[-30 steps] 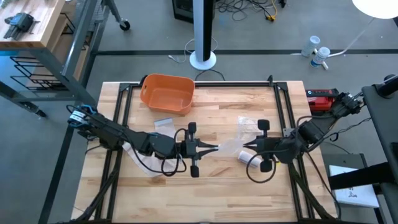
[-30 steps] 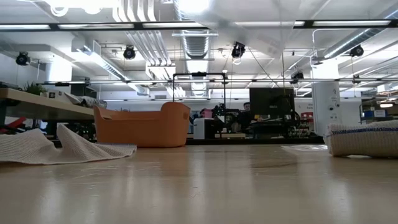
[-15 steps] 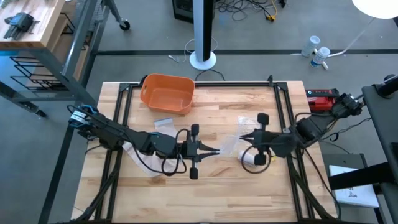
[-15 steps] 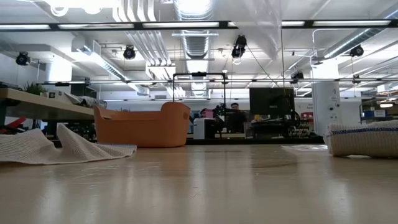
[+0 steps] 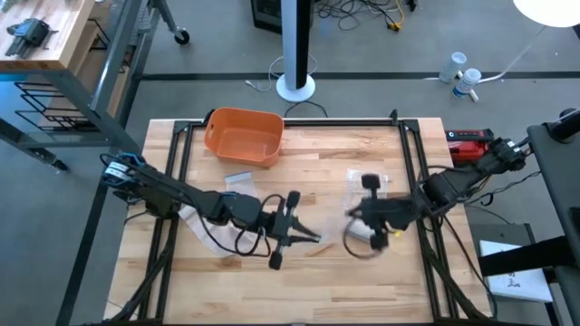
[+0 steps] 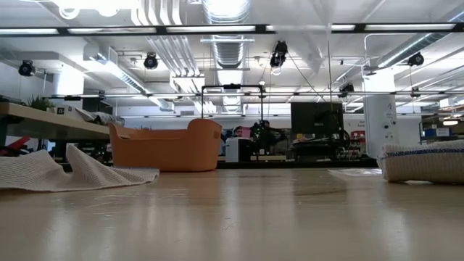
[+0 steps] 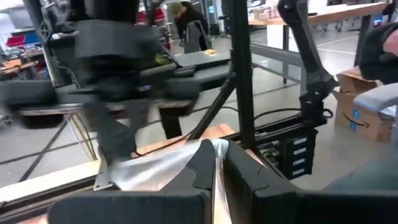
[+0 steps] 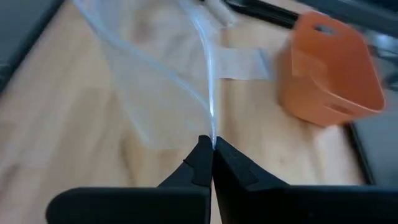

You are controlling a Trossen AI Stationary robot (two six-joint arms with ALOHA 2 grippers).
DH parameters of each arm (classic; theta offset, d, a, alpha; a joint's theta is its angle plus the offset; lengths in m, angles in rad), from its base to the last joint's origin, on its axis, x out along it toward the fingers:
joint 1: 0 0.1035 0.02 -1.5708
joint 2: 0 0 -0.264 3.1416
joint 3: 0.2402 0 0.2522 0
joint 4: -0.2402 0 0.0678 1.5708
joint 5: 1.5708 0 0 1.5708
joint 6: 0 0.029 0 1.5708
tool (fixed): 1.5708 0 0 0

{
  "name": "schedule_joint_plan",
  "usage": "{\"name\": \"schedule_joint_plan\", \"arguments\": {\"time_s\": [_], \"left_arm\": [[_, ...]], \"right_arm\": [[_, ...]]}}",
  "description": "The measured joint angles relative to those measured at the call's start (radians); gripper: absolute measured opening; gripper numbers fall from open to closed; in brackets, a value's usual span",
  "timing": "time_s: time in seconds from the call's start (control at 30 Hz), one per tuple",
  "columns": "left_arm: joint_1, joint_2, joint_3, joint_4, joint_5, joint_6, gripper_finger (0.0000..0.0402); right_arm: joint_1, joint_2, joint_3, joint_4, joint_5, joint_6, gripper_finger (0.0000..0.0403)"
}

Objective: Roll bandage
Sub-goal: Put the white rolled bandage into the zip bag

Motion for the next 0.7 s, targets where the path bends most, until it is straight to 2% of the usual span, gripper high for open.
{"name": "schedule_joint_plan", "arguments": {"time_s": [0.03,0.07,0.13,0.17,0.2,0.23,0.33,0.37,0.4,0.47,0.5,0.6,0.63,0.7], "left_arm": [[-0.001,0.0,0.0,0.0,-0.033,0.0,0.0006],[0.0,0.0,0.0,0.0,-0.093,0.0,0.0006],[0.003,0.0,0.0,-0.01,-0.215,-0.001,0.0006],[0.004,0.0,0.0,-0.019,-0.247,-0.003,0.0006],[0.005,0.0,0.0,-0.03,-0.244,-0.003,0.0006],[0.006,0.0,0.0,-0.038,-0.207,-0.003,0.0006],[0.01,0.0,0.0,-0.033,-0.007,0.002,0.0006],[0.01,0.0,0.0,-0.025,0.014,0.003,0.0006],[0.01,0.0,0.0,-0.021,0.01,0.002,0.0006],[0.013,0.0,0.0,-0.021,-0.042,-0.001,0.0006],[0.014,0.0,0.0,-0.027,-0.06,-0.002,0.0006],[0.014,0.0,0.0,-0.047,-0.16,-0.005,0.0006],[0.012,0.0,0.0,-0.058,-0.233,-0.01,0.0006],[0.01,0.0,0.0,-0.083,-0.358,-0.018,0.0006]], "right_arm": [[-0.001,0.001,0.001,0.001,-0.004,0.001,0.0],[-0.001,0.002,0.002,0.009,-0.059,-0.01,0.0],[0.001,0.004,0.003,0.046,-0.276,-0.061,0.0],[0.003,0.003,0.003,0.065,-0.375,-0.087,0.0],[0.004,0.003,0.004,0.073,-0.427,-0.106,0.0],[0.004,0.001,0.004,0.073,-0.414,-0.102,0.0],[0.0,-0.009,0.006,0.045,-0.152,-0.011,0.0],[-0.001,-0.011,0.008,0.05,-0.1,0.009,0.0],[-0.001,-0.011,0.01,0.065,-0.105,0.007,0.0],[0.001,-0.004,0.011,0.081,-0.194,-0.048,0.0],[0.004,0.0,0.01,0.079,-0.198,-0.062,0.0],[-0.001,-0.004,0.013,0.044,-0.059,-0.021,0.0],[-0.004,-0.006,0.017,0.026,-0.064,-0.018,0.0],[-0.004,-0.006,0.022,0.029,-0.206,-0.034,0.0]]}}
